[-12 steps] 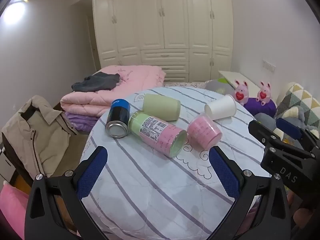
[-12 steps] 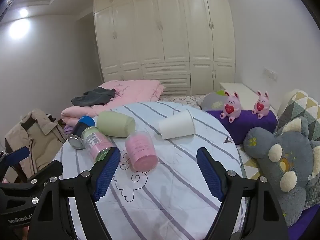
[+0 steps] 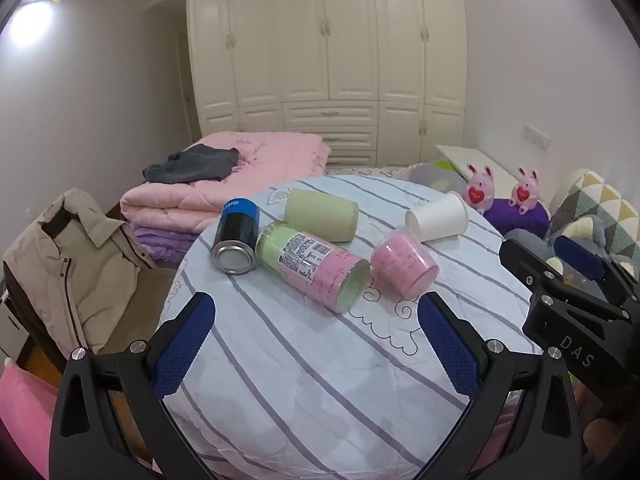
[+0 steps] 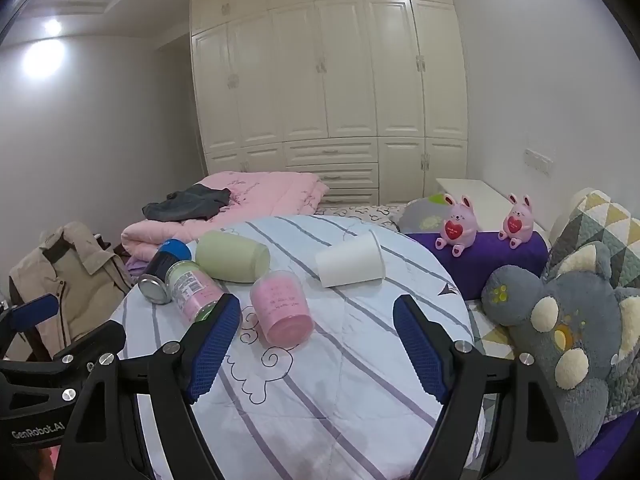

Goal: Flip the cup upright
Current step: 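Move the right tool toward the light green cup lying on its side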

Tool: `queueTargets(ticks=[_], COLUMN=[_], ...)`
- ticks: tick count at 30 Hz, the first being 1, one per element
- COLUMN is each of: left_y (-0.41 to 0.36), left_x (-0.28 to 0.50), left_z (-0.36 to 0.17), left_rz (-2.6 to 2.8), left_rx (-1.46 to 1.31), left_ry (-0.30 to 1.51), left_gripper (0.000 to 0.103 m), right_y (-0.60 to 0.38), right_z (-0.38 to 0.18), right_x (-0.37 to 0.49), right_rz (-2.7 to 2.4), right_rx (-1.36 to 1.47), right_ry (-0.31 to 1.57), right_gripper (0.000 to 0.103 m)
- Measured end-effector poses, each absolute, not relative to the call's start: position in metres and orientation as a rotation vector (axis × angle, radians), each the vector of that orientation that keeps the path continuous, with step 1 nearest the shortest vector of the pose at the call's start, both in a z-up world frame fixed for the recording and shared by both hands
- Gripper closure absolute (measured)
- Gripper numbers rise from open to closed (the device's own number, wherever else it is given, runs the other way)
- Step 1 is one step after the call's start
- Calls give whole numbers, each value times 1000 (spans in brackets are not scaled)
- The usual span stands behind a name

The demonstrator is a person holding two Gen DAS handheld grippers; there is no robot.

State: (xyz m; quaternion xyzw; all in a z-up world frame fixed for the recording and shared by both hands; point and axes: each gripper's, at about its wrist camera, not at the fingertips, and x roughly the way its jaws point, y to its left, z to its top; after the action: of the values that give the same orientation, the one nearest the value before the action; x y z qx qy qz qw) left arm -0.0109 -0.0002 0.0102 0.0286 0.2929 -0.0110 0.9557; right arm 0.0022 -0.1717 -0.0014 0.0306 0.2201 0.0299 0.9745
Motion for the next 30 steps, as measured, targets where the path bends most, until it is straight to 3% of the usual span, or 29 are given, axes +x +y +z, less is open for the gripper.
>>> queueTargets(ticks=[30], left_y=[28], left_x=[18], left_z=[-11], left_rz=[11], left_rx=[-18], left_ry=[673], left_gripper=[1], right_y=[-164], right_z=[-8], right_x=[17], right_rz=[56], right_rx=[59], right_ry=[514], right_gripper=[23])
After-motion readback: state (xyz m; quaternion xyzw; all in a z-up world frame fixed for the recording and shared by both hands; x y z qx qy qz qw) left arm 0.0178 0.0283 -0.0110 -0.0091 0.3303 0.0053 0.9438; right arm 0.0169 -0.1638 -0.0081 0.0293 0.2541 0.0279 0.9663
